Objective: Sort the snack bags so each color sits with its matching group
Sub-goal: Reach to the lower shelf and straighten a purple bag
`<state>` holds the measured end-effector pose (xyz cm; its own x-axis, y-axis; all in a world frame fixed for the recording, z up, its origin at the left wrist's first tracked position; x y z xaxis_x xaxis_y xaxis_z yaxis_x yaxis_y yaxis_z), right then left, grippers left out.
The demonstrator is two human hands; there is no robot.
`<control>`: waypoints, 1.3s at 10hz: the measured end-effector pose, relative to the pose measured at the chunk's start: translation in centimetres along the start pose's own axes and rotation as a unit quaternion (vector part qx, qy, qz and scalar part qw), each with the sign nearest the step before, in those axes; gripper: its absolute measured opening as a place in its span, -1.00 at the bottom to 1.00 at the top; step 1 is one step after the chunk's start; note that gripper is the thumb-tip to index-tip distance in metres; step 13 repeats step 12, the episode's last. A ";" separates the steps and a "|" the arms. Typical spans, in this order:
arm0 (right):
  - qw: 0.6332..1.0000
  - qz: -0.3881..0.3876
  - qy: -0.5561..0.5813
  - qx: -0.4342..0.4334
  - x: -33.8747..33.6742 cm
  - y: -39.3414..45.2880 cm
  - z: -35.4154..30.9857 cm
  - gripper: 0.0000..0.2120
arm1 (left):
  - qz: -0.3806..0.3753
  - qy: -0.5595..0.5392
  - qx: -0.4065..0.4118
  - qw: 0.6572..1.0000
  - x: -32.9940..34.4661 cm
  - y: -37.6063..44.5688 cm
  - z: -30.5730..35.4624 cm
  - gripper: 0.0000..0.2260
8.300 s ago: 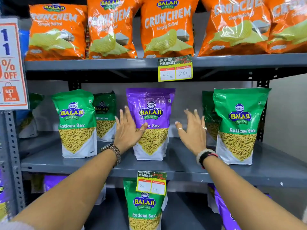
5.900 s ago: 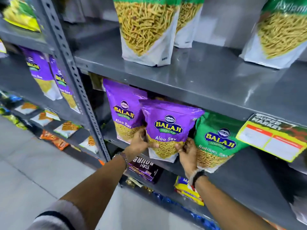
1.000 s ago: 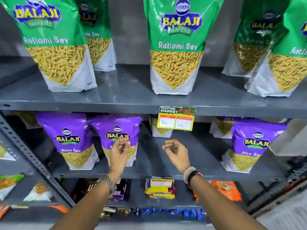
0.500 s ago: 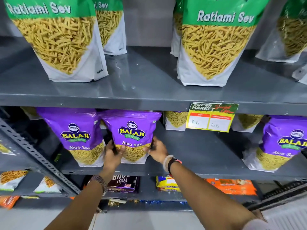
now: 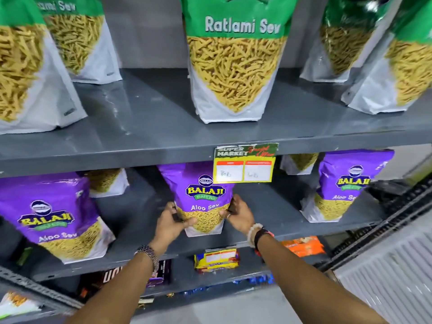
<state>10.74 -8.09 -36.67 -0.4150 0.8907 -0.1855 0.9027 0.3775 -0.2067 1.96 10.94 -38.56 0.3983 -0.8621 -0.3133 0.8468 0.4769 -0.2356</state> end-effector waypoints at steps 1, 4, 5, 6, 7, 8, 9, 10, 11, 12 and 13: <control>1.000 0.012 -0.002 0.007 -2.5 -0.3 0.5 -0.63 | -0.003 -0.006 0.000 1.000 2.4 -0.5 0.8 -0.39; 0.999 0.020 -0.029 0.004 -5.4 0.1 1.6 -0.62 | 0.011 -0.015 0.007 1.000 5.4 -2.3 3.0 -0.57; 1.000 0.008 -0.017 -0.002 -5.3 0.2 1.3 -0.63 | 0.020 -0.012 0.001 1.000 5.4 -2.5 3.0 -0.58; 1.000 0.002 -0.018 -0.007 -5.3 0.4 1.0 -0.62 | 0.028 -0.012 -0.003 1.000 5.6 -3.1 3.5 -0.54; 1.000 -0.007 -0.021 -0.008 -5.4 0.6 1.1 -0.63 | 0.031 -0.016 -0.003 0.999 5.5 -3.4 3.9 -0.54; 1.000 -0.010 -0.024 -0.005 -5.6 0.4 1.1 -0.67 | 0.028 -0.019 -0.004 0.999 5.6 -3.7 4.4 -0.57; 1.000 -0.014 -0.023 -0.004 -5.6 0.3 1.1 -0.69 | 0.023 -0.020 -0.001 1.000 5.7 -4.1 4.7 -0.57; 0.999 -0.011 -0.039 -0.007 -5.6 -0.1 0.7 -0.69 | 0.029 -0.003 -0.002 1.000 5.8 -4.6 4.9 -0.51; 0.998 -0.006 -0.061 -0.029 -5.9 -0.2 0.1 -0.74 | 0.035 -0.008 0.015 0.999 5.6 -5.0 5.0 -0.54; 0.997 0.028 -0.060 -0.045 -6.8 -0.6 -0.4 -0.70 | 0.074 -0.046 0.058 0.994 5.6 -6.5 5.4 -0.61; 0.997 0.028 -0.060 -0.045 -6.8 -0.6 -0.4 -0.70 | 0.074 -0.046 0.058 0.994 5.6 -6.5 5.4 -0.61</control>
Point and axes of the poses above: each hand's wrist, its own y-axis towards the middle knuckle, its own x-axis out of the palm, z = x × y, the point moved 3 cm from there along y, towards the middle knuckle, and after that the axes turned 1 degree about y, right-handed, at the moved point
